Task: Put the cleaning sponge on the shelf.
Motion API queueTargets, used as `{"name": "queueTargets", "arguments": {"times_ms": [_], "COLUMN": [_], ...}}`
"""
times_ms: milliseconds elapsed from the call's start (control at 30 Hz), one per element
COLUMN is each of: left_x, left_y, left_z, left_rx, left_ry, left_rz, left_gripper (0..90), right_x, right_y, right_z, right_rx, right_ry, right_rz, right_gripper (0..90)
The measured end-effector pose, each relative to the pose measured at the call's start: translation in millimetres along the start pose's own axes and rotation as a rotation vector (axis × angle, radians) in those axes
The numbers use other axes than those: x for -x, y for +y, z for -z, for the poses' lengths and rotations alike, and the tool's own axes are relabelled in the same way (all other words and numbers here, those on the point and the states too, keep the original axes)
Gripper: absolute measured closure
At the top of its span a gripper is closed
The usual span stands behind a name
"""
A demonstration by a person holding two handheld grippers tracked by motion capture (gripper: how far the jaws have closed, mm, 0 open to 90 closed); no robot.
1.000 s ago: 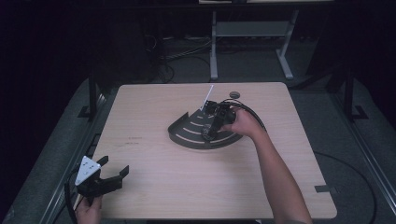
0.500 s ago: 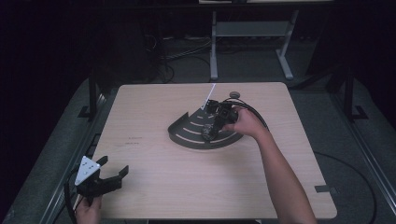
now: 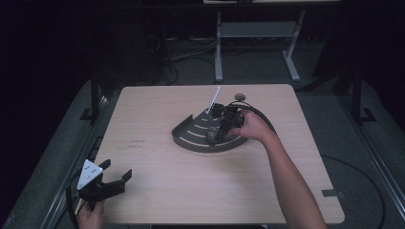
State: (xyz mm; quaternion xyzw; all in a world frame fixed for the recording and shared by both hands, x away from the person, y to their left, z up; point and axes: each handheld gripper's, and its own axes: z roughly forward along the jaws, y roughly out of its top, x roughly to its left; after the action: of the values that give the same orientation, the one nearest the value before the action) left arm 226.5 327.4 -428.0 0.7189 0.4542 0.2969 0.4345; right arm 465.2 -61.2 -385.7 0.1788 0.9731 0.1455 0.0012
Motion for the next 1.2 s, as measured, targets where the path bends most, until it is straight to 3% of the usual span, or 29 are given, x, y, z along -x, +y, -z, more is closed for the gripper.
{"name": "queueTargets", "arguments": {"times_ms": [400, 667, 1200], "left_x": [0.7, 2.3, 3.1], "left_y": [0.3, 0.7, 0.8], "left_z": [0.9, -0.4, 0.5], "left_rx": [0.003, -0.002, 0.001], "left_ry": [-0.003, -0.007, -0.005], "left_rz": [-0.001, -0.008, -0.012], "left_gripper": [13.3, 13.2, 13.3], "right_x": [-7.5, -12.3, -26.8], "right_y": [-3.7, -14.6, -33.3], "right_z": [11.2, 14.1, 23.0], "right_rx": [0.017, 0.027, 0.045], "right_ry": [-0.005, 0.009, -0.010], "right_rz": [0.010, 0.000, -0.001], "right_gripper": [17.8, 17.8, 17.0]}}
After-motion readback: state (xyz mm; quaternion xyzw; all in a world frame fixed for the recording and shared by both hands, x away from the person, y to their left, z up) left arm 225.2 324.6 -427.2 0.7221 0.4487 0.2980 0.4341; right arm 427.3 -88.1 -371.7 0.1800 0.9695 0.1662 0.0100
